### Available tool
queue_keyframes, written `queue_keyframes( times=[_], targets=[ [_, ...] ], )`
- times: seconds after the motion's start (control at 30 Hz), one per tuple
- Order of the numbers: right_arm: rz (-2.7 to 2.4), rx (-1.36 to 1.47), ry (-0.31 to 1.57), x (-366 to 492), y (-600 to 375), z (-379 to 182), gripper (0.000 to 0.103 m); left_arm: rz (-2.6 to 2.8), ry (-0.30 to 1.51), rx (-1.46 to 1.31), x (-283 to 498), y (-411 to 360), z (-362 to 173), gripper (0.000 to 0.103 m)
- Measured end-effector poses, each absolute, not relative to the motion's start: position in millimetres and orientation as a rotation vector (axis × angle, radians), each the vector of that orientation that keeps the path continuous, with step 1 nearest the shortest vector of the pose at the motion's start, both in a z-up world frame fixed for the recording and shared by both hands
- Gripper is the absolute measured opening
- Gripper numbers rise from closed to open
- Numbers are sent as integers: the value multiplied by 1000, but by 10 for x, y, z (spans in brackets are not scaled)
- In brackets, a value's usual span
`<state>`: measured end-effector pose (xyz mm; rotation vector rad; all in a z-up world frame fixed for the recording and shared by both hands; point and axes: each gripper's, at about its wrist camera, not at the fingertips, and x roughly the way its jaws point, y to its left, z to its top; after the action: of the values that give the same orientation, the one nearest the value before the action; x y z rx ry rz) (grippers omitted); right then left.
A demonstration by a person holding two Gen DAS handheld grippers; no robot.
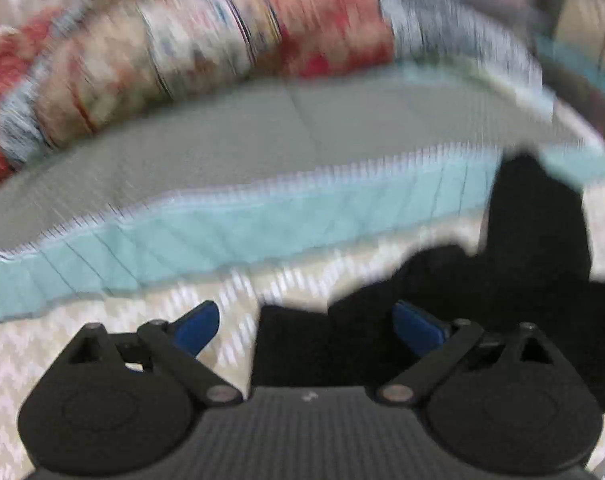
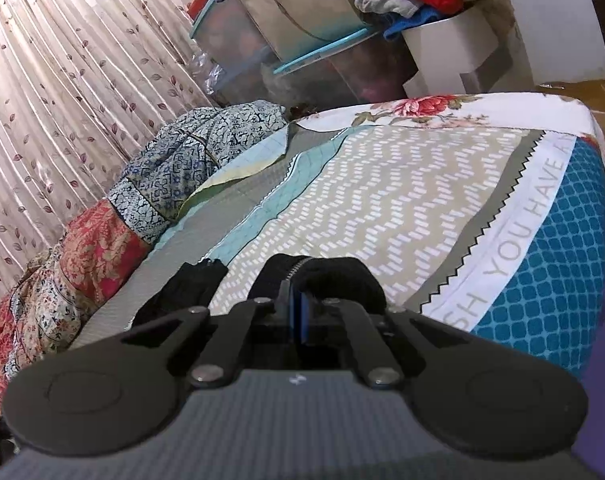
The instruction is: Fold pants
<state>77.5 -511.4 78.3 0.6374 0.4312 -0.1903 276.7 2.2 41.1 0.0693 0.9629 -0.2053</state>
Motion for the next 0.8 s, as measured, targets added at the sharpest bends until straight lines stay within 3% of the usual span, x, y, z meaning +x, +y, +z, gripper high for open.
queue_keyframes(
  times=[0.03,0.07,0.1,0.13,0.4,0.57,0.63,0.7,0.8],
  targets=[
    [-188,631,433,794,-5107,793,6,-206,1006,72,2780,23,340,41],
    [-184,624,432,818,-5097,809,6,-210,1028,69,2765,34,301,37],
    [-178,615,426,845,-5089,839,6,-228,1000,48,2691,60,326,22],
    [-170,603,416,873,-5062,881,6,-246,979,34,2620,95,377,14],
    [46,496,305,1730,-4663,1672,6,-18,644,-322,2122,1421,1384,13],
    [200,431,244,2775,-4073,2211,6,317,531,-426,1839,2276,1556,15],
    [255,454,299,3184,-3879,2248,12,427,565,-432,1737,2408,1467,33],
    [229,456,380,3430,-3762,2096,54,450,623,-396,1632,2370,1360,37],
    [216,507,473,3390,-3865,1627,53,368,673,-391,1310,2218,1241,43]
  ],
)
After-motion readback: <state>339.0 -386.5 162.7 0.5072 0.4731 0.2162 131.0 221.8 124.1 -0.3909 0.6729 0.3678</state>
